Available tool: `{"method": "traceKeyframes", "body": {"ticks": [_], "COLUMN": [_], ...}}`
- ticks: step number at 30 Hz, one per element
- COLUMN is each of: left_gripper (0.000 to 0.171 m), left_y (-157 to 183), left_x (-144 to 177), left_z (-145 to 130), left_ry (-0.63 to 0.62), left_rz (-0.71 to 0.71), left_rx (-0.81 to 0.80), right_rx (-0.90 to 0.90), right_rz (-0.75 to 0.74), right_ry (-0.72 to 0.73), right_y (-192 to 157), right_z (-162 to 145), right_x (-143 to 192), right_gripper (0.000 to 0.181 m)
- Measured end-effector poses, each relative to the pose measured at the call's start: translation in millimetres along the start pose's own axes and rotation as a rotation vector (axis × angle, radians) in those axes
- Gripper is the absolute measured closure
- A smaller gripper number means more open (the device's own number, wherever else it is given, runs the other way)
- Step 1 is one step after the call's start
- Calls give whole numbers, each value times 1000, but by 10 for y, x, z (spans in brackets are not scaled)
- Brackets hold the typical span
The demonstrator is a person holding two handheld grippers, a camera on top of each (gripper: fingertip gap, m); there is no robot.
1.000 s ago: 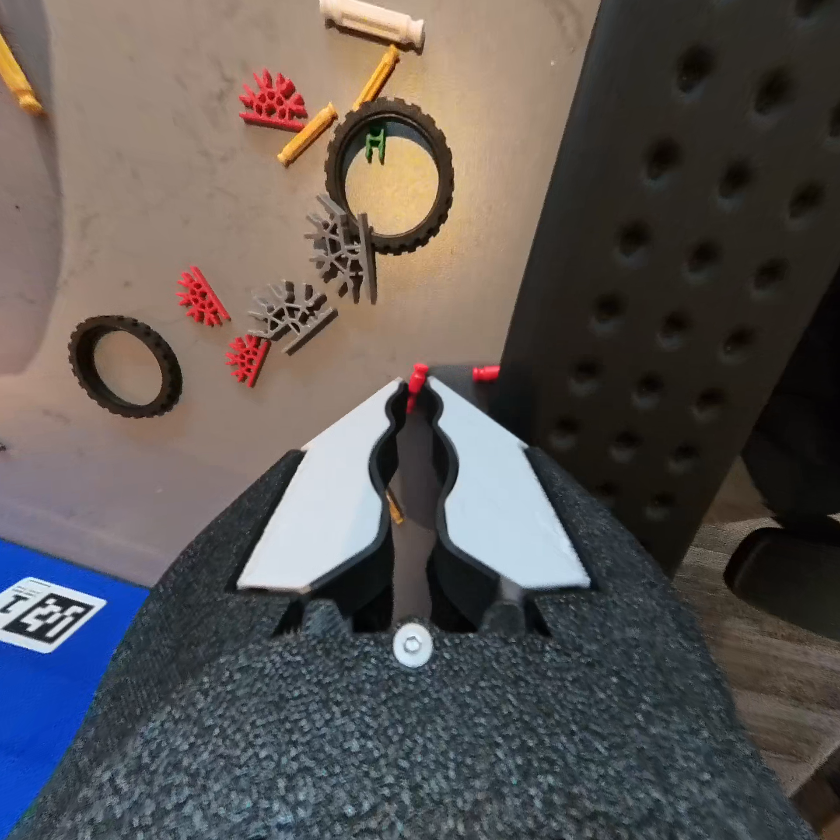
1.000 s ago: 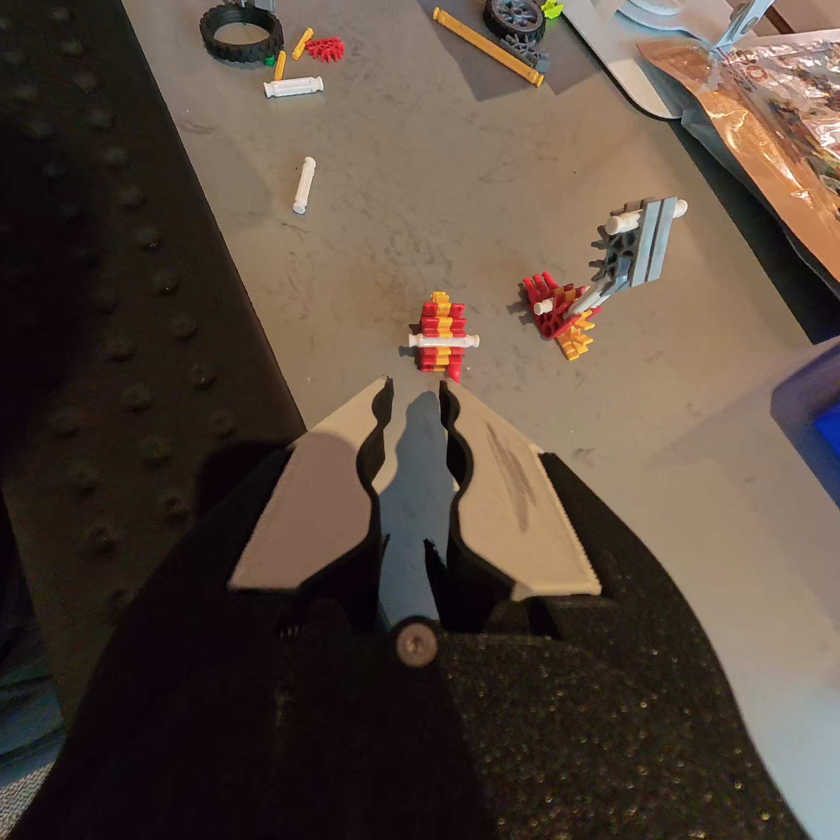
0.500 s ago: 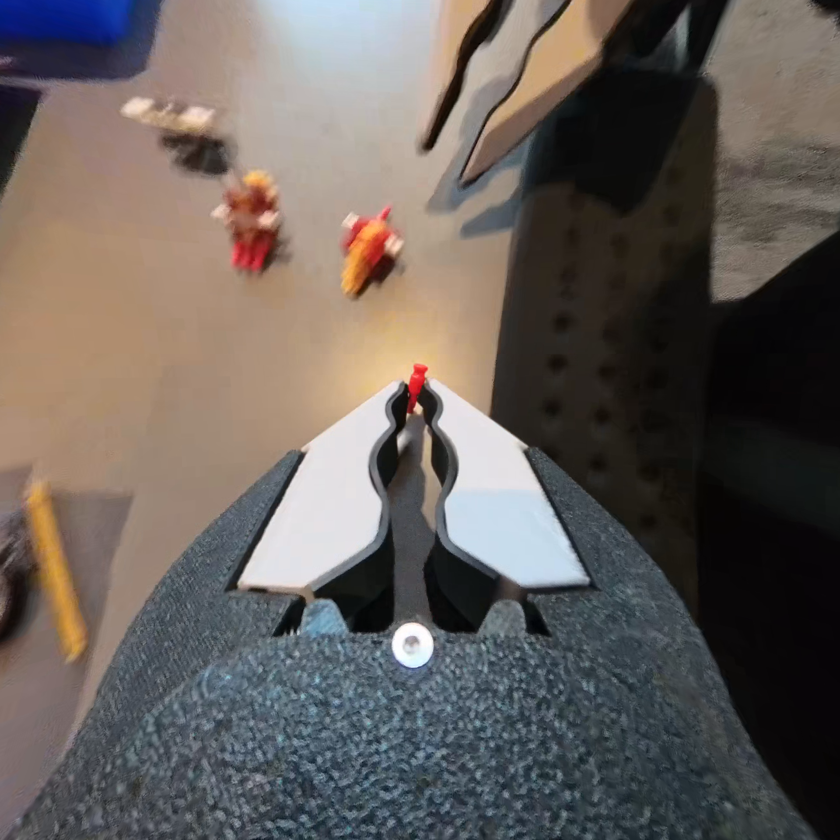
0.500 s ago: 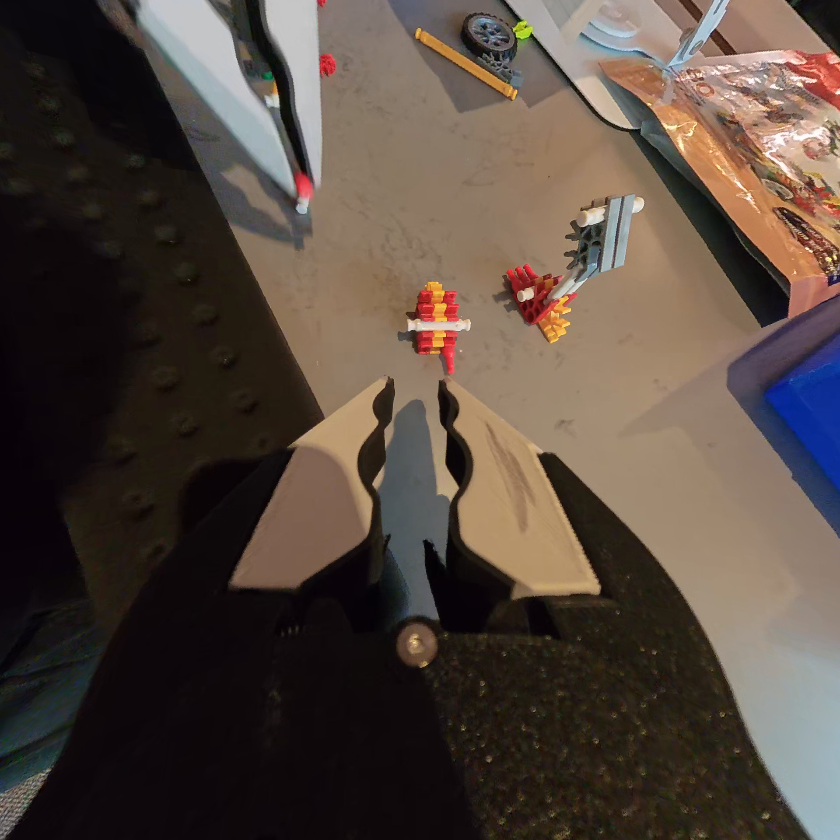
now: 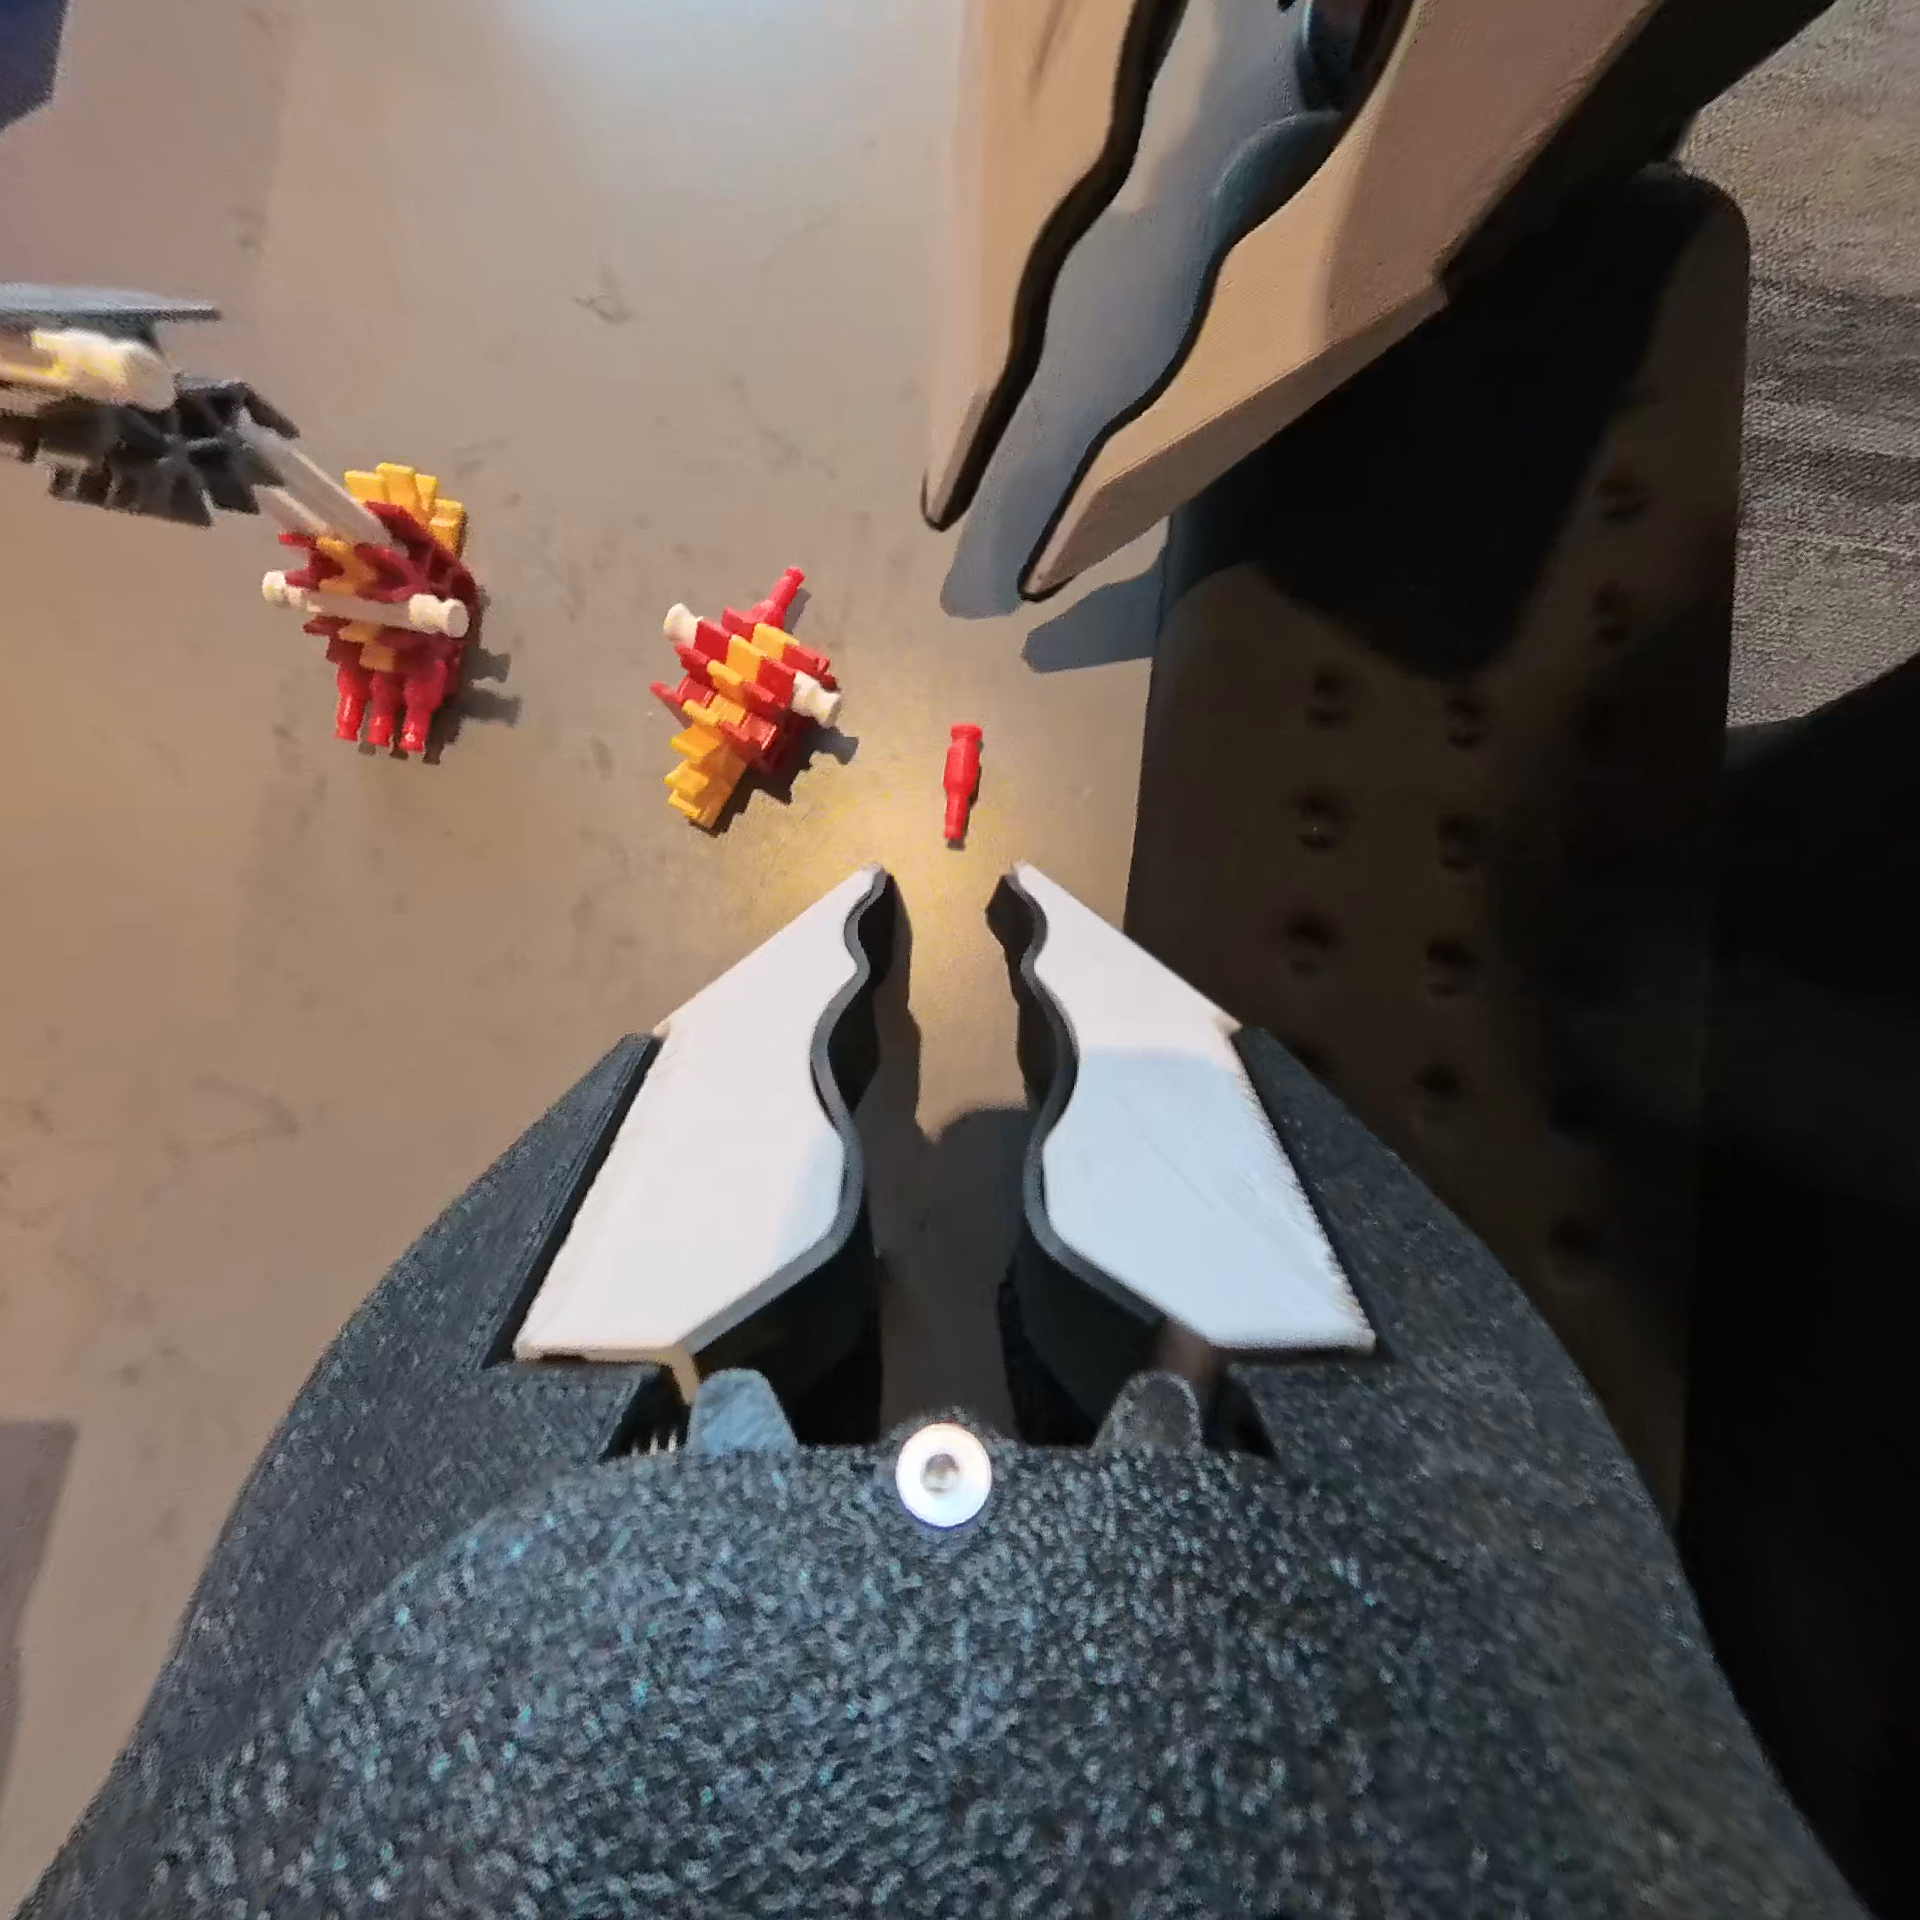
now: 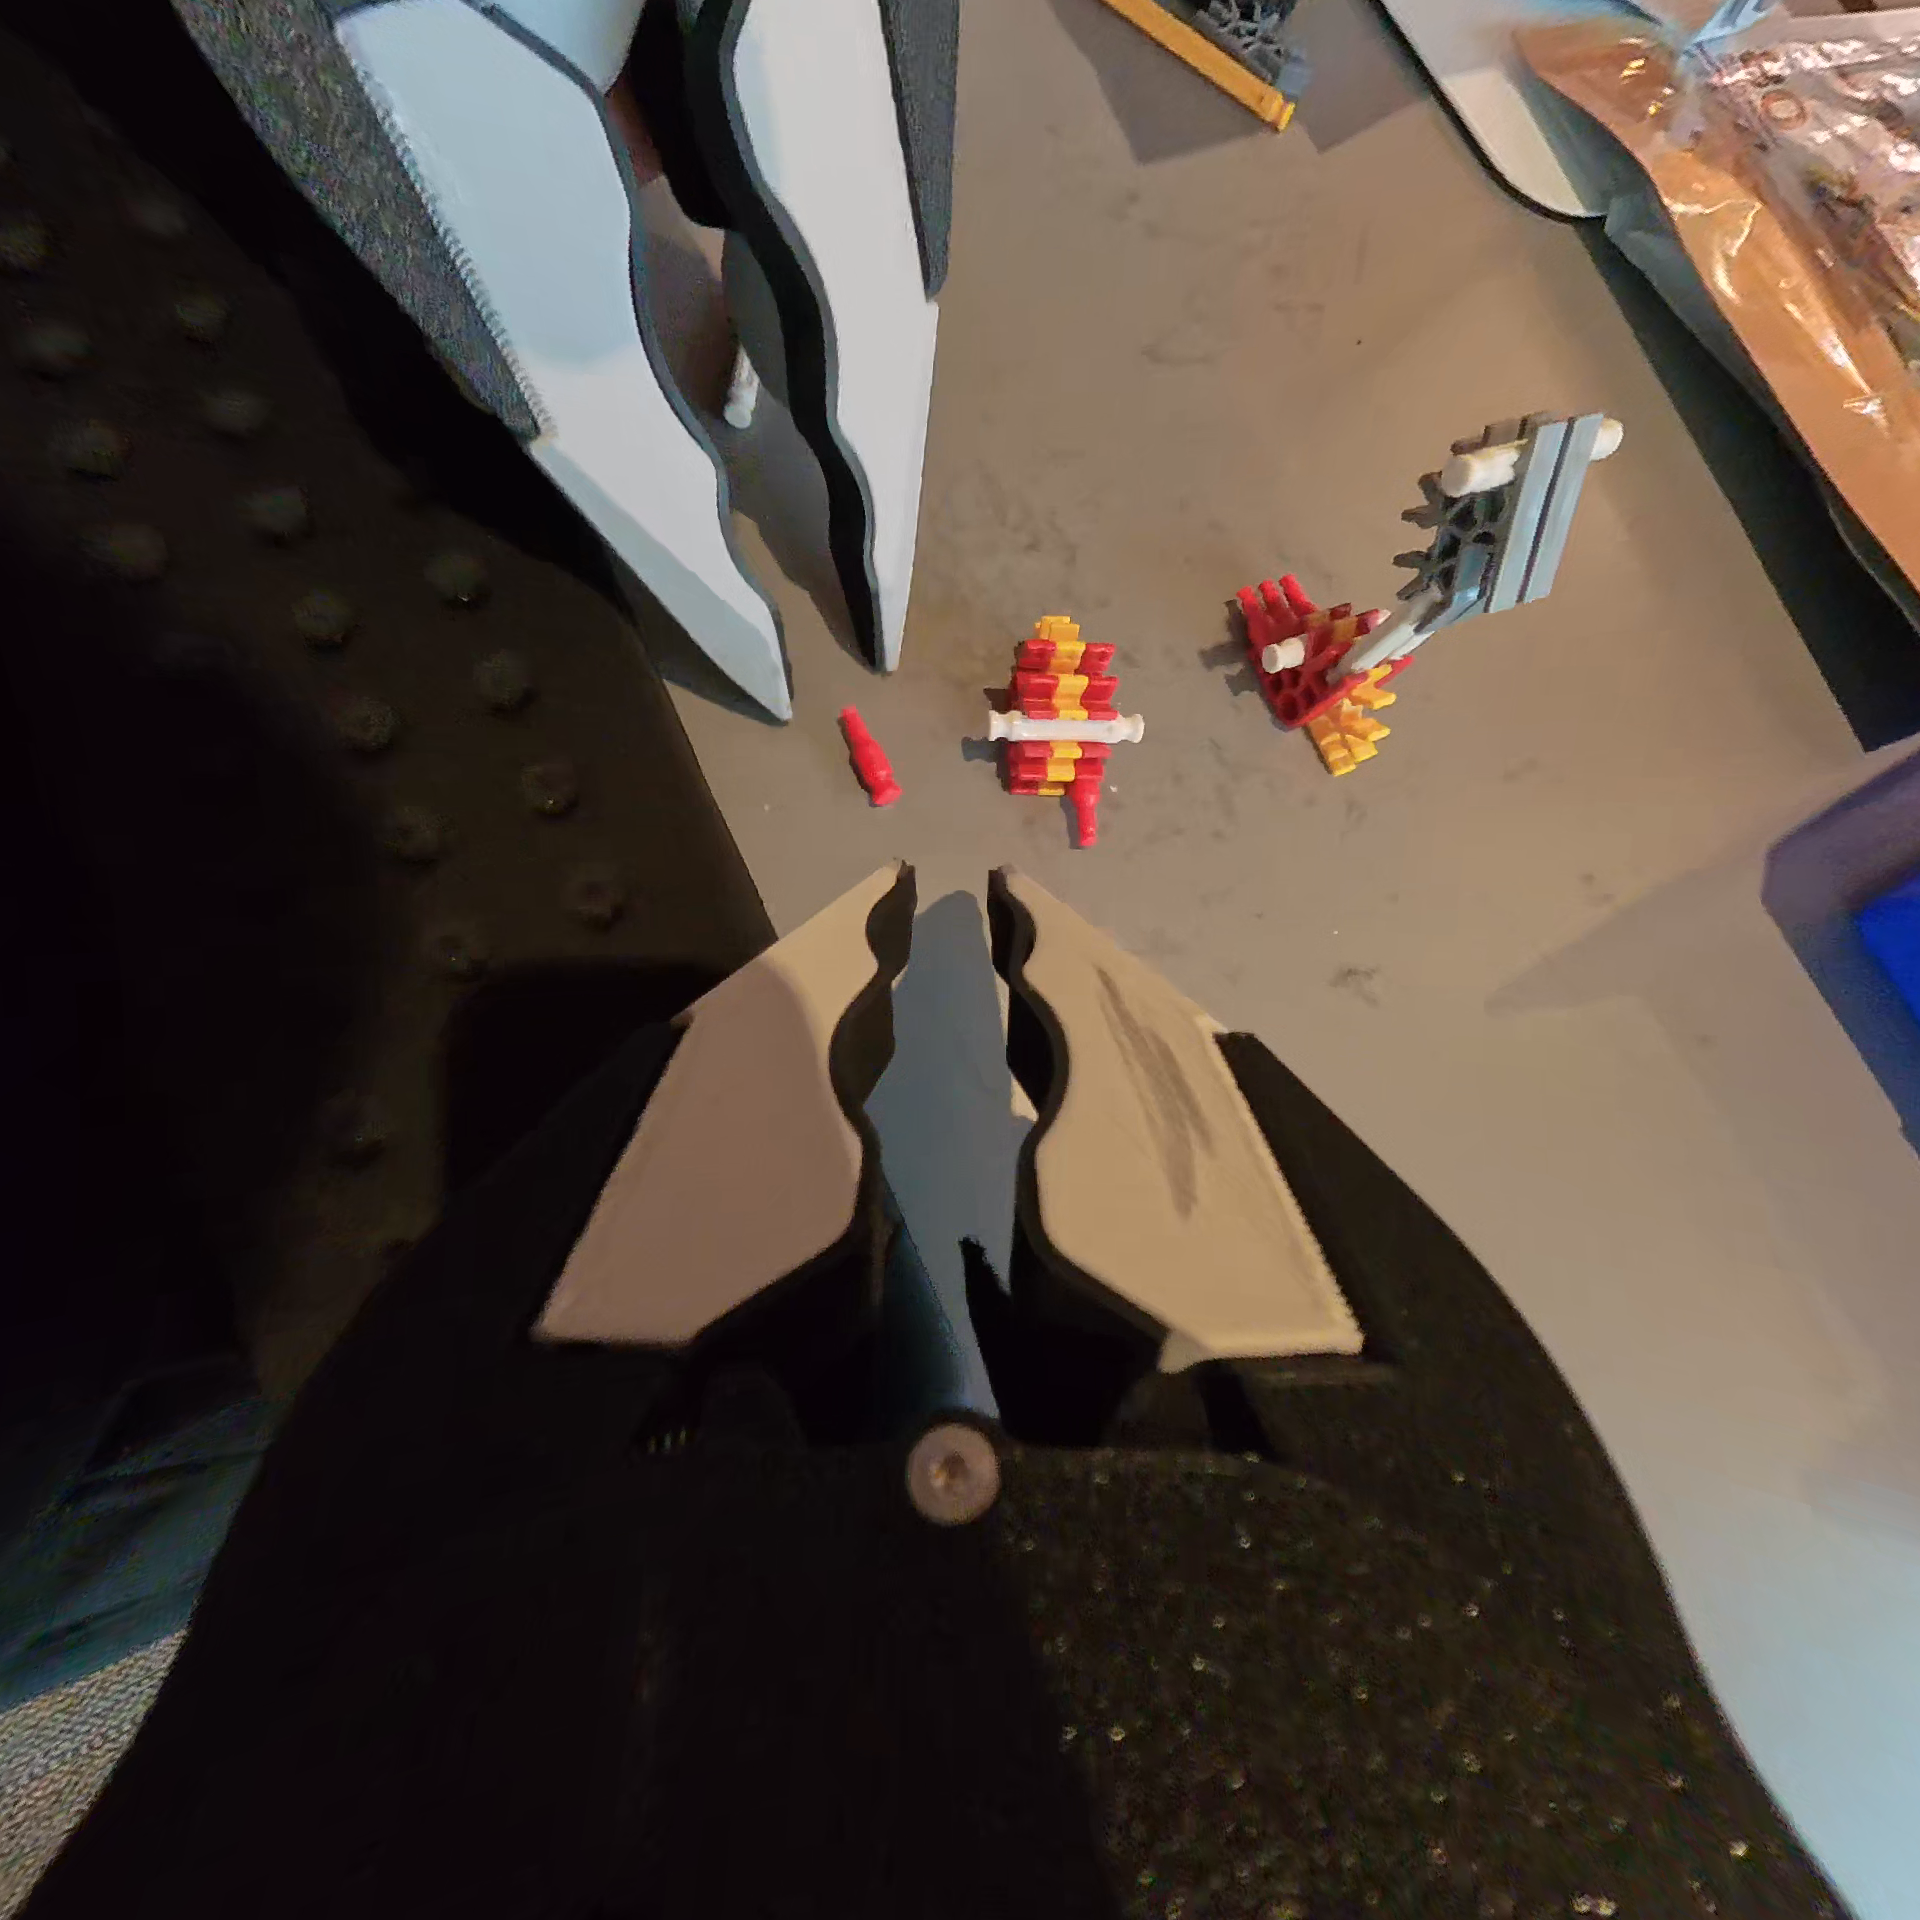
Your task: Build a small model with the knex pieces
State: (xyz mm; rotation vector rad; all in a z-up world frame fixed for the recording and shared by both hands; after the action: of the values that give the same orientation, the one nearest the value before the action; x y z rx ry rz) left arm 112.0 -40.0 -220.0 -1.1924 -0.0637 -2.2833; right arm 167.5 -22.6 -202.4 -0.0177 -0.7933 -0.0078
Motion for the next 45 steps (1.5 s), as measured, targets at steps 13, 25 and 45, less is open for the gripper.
{"method": "traceKeyframes", "body": {"ticks": [13,25,45], "left_gripper": [162,168,167], "left_y": [105,5,97], "left_x": [-26,-152,-235], "left_z": [63,178,316], "left_ry": [17,32,50], "left_rz": [1,128,99], "left_rx": [-14,-7,-25], "right_rx": [-43,-72,-176], "right_rz": [80,72,118], "right_ry": [-34,38,-1], "right_y": [-73,-61,50], "right_z": [-59,-35,-65], "right_x": [-36,-13,-76], "right_gripper": [168,168,172]}}
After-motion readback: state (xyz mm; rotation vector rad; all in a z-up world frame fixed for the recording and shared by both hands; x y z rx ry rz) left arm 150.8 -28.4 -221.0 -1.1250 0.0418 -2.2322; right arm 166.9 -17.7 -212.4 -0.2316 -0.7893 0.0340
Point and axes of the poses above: each gripper's, where its closed fingertips meet, x back along the fingers, z out of its top, y = z × x across the jaws, the point moved 1 cm from there along x, back along the fingers, and after that the axes turned 15 degrees about z, right-handed, at the moved point
